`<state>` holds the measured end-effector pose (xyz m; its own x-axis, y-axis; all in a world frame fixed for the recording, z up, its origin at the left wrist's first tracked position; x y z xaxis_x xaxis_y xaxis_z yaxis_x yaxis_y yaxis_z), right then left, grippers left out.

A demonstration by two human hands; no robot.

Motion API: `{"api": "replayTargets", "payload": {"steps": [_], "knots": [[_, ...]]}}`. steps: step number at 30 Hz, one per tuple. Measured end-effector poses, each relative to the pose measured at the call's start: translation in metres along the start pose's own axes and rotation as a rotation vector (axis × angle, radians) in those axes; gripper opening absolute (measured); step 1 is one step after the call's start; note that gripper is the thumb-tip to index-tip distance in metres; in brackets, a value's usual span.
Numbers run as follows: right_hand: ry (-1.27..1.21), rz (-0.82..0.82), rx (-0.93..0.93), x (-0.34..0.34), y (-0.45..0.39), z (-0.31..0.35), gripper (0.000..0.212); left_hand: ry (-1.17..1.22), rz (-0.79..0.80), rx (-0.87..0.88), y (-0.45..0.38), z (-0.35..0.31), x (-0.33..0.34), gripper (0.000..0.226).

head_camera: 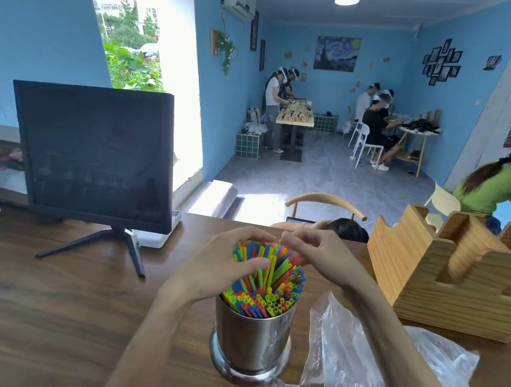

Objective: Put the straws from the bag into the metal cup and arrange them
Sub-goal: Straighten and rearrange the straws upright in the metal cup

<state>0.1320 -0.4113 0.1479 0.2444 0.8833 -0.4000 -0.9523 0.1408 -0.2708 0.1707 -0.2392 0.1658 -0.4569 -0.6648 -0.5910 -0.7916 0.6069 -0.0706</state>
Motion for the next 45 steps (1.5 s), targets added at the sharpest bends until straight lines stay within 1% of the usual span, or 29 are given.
{"api": "replayTargets", "payload": {"steps": [2, 4, 7, 12, 14, 17, 21, 24, 27, 28, 32, 35, 37, 39, 42, 45], "knots": [[-0.078, 0.072, 0.053, 0.009, 0.004, -0.005, 0.032, 0.003, 0.027, 0.008, 0.000, -0.002, 0.002, 0.030], [-0.126, 0.056, 0.073, 0.009, 0.005, -0.007, 0.032, 0.004, 0.029, 0.004, 0.000, -0.002, 0.002, 0.030], [-0.136, 0.010, 0.078, 0.004, 0.003, -0.007, 0.031, -0.005, 0.038, -0.007, -0.001, -0.001, 0.003, 0.029], [-0.055, -0.048, 0.082, -0.002, 0.000, -0.007, 0.030, -0.011, 0.045, -0.014, 0.001, 0.001, 0.002, 0.031], [-0.001, -0.070, 0.064, -0.008, -0.002, -0.003, 0.024, -0.006, 0.060, -0.019, 0.002, 0.000, 0.003, 0.034], [0.094, -0.026, 0.002, -0.007, -0.006, 0.009, 0.012, -0.001, 0.066, -0.020, 0.003, -0.001, 0.003, 0.037], [0.217, 0.015, -0.035, -0.003, -0.005, 0.015, 0.006, -0.014, 0.061, -0.024, 0.004, -0.003, 0.003, 0.035], [0.237, 0.009, -0.048, -0.006, -0.003, 0.019, 0.006, -0.022, 0.057, -0.022, 0.004, -0.003, 0.003, 0.034], [0.299, 0.091, -0.060, -0.002, -0.003, 0.023, 0.012, -0.019, 0.061, -0.020, 0.004, -0.003, 0.004, 0.032], [0.322, 0.095, -0.066, -0.002, -0.003, 0.024, 0.013, -0.022, 0.061, -0.021, 0.003, -0.003, 0.004, 0.032], [0.279, -0.012, -0.104, -0.010, -0.004, 0.031, 0.021, -0.019, 0.062, -0.020, 0.002, -0.002, 0.004, 0.032], [0.272, -0.075, -0.164, -0.015, -0.002, 0.043, 0.025, -0.023, 0.060, -0.023, 0.003, -0.002, 0.004, 0.035], [0.244, -0.103, -0.235, -0.017, -0.001, 0.057, 0.018, 0.015, 0.052, -0.015, 0.003, -0.004, 0.002, 0.037], [0.212, -0.097, -0.327, -0.015, 0.000, 0.076, 0.012, 0.032, 0.004, 0.009, 0.001, -0.009, -0.001, 0.037], [0.169, -0.084, -0.461, -0.009, 0.005, 0.104, 0.011, 0.033, -0.123, 0.099, 0.002, -0.027, -0.010, 0.022], [0.049, -0.131, -0.513, -0.012, 0.006, 0.118, 0.016, 0.059, -0.193, 0.134, 0.004, -0.039, -0.015, 0.013]]}}
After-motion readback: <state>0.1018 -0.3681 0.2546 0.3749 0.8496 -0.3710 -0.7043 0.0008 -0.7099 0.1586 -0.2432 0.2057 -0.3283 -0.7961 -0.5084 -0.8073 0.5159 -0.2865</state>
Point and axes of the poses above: each hand's wrist, its own y-axis away from the middle knuckle, its own x-axis out of the palm, z = x × y, the point moved 10 cm from there along -y, towards the middle knuckle, and after that the axes turned 10 degrees about -x, right-handed, at the moved point
